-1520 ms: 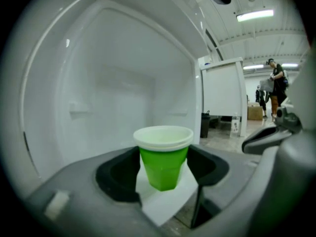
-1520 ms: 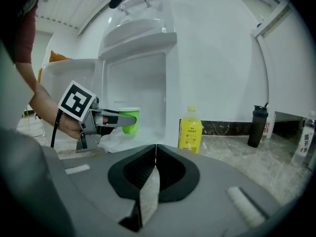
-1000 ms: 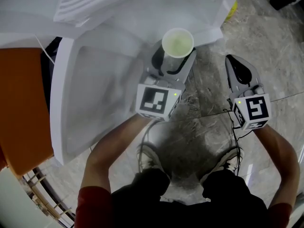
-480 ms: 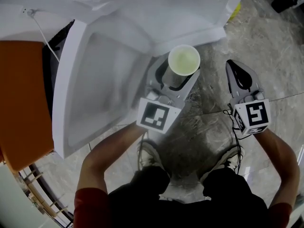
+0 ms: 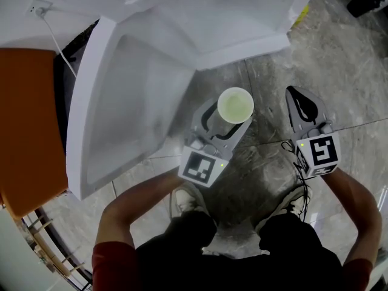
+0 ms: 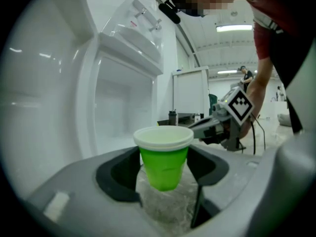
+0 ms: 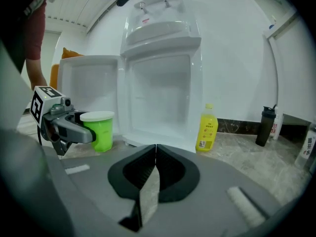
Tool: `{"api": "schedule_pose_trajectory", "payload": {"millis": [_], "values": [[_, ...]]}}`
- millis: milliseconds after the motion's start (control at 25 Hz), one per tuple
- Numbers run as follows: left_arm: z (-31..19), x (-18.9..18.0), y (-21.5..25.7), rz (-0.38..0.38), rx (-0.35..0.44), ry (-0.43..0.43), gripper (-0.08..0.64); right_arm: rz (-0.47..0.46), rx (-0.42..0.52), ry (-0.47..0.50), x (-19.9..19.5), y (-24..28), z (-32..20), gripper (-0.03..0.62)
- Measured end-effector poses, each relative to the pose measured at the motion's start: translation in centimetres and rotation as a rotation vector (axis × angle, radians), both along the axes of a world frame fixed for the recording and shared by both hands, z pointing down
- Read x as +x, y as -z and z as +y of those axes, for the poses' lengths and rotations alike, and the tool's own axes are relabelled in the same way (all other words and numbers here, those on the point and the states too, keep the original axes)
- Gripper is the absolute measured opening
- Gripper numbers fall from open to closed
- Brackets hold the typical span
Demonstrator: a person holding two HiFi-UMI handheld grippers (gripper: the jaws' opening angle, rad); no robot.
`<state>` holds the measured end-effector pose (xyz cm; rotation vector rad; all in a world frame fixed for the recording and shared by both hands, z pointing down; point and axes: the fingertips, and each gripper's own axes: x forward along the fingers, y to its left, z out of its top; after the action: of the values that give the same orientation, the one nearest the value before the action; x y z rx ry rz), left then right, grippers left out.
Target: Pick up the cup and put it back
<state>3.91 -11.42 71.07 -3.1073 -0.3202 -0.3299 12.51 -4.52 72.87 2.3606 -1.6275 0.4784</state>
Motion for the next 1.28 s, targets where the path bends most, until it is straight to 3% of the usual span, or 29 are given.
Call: {"api": "schedule_pose_trajectory", "payload": {"millis": [160, 320, 680, 1280], "values": [[0.0, -1.1, -1.1, -0.026, -0.024, 0.030, 0.291, -0.018, -0.037, 0.023, -1.0, -1.0, 0.2, 0.003], [0.3, -1.1, -0.8, -0.004, 0.026, -0.001, 0.291, -0.016, -0.026, 0.030, -1.4, -1.1, -0.1, 0.002], [0.8, -1.0, -0.8, 0.000, 0.030, -0.014, 0.292, -0.030, -0.052, 0.033, -1.5, -1.4, 0.3, 0.002], [0.9, -0.5, -1.1, -0.007, -0.008, 0.007, 0.291, -0.050, -0.083, 0.024, -1.4, -1.9, 1.1, 0.003]]}}
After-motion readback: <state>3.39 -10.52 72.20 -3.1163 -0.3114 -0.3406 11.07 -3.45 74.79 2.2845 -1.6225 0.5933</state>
